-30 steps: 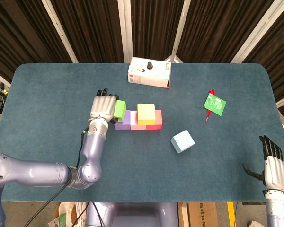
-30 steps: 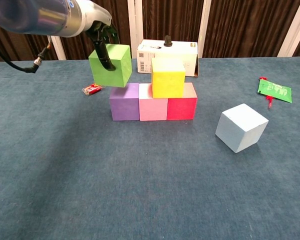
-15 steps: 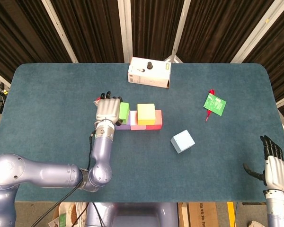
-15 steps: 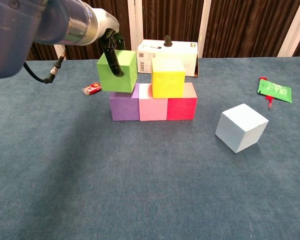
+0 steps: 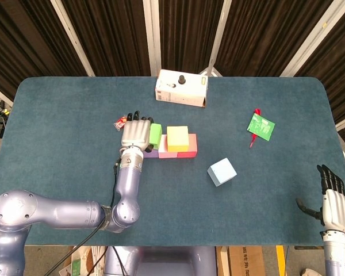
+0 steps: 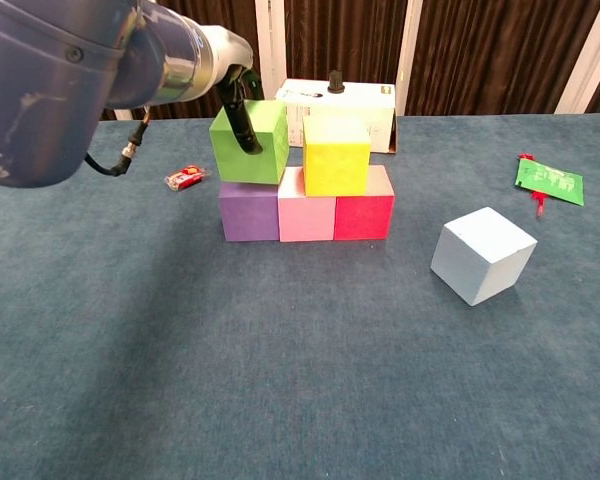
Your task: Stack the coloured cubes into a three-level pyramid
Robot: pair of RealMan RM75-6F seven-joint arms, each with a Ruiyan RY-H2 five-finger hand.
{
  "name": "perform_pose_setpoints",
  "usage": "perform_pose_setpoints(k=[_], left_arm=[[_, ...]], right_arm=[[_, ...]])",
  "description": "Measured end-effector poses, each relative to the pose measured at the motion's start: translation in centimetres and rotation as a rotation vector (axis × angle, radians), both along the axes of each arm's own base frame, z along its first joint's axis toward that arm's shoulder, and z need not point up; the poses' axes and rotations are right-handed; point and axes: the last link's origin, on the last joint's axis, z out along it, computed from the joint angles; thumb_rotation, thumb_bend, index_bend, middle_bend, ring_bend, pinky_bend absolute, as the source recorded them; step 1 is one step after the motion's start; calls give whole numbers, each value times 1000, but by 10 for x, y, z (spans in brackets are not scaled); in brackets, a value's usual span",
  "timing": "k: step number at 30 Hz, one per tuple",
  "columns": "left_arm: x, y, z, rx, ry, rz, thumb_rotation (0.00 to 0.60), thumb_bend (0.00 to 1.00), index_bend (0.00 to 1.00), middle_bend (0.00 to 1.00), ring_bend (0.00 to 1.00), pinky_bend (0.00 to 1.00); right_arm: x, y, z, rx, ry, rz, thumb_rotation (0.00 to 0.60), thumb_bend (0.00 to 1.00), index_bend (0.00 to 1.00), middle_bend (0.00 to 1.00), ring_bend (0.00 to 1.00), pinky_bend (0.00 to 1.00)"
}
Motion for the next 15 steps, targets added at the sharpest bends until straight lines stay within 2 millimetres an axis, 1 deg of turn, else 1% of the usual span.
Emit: perform_pose_setpoints(k=[8,15], left_arm=[[-3,0,-4,-8,7,9,600,352,240,222,0,0],[-2,0,-6,-18,0,12,600,352,199,187,0,0]], right_arm=[[-1,0,0,0,0,-3,600,254,28,55,0,0],[-1,0,0,0,-1,-4,600,255,28,55,0,0]])
